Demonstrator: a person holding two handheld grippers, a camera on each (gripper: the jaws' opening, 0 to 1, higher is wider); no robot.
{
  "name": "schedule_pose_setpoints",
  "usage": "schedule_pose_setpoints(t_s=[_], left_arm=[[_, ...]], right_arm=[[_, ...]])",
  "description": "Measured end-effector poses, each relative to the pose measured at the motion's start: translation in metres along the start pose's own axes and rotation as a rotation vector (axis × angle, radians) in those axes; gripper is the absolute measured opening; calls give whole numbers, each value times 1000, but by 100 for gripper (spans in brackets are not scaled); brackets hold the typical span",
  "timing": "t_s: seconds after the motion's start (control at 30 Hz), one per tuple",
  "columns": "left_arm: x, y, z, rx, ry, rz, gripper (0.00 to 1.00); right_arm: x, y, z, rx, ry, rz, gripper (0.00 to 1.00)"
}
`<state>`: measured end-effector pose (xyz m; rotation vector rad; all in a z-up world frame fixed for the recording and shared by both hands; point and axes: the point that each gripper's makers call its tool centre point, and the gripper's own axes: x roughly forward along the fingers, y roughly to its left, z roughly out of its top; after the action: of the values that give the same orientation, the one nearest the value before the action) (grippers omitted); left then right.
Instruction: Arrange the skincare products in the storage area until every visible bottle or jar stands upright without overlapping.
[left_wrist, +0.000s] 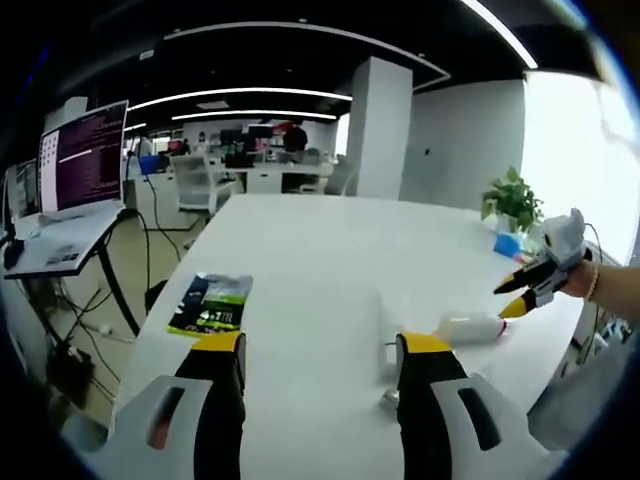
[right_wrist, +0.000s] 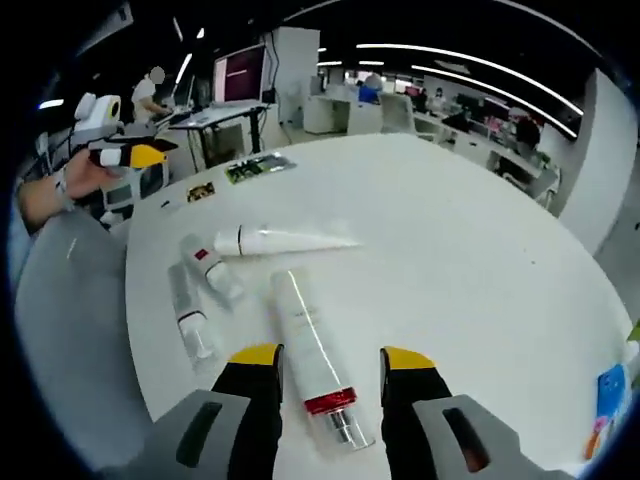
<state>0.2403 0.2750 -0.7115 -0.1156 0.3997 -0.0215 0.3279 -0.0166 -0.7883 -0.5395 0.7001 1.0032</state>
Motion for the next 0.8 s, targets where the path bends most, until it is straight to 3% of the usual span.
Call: schedule_pose_setpoints(t_s=[0.3, 0.43, 0.67, 0.8], left_arm=[[0, 0, -2, 11, 9, 2, 54], [0, 0, -2, 15, 12, 2, 54], [0, -1, -3, 21, 19, 1, 53], [1, -2, -5, 29, 27, -2, 53]], right_arm=[[23, 4, -12, -85, 98, 60, 34], [28, 6, -19, -83, 128, 84, 32], [31, 3, -22, -123, 152, 58, 26], [35, 2, -31, -133, 219, 45, 26]])
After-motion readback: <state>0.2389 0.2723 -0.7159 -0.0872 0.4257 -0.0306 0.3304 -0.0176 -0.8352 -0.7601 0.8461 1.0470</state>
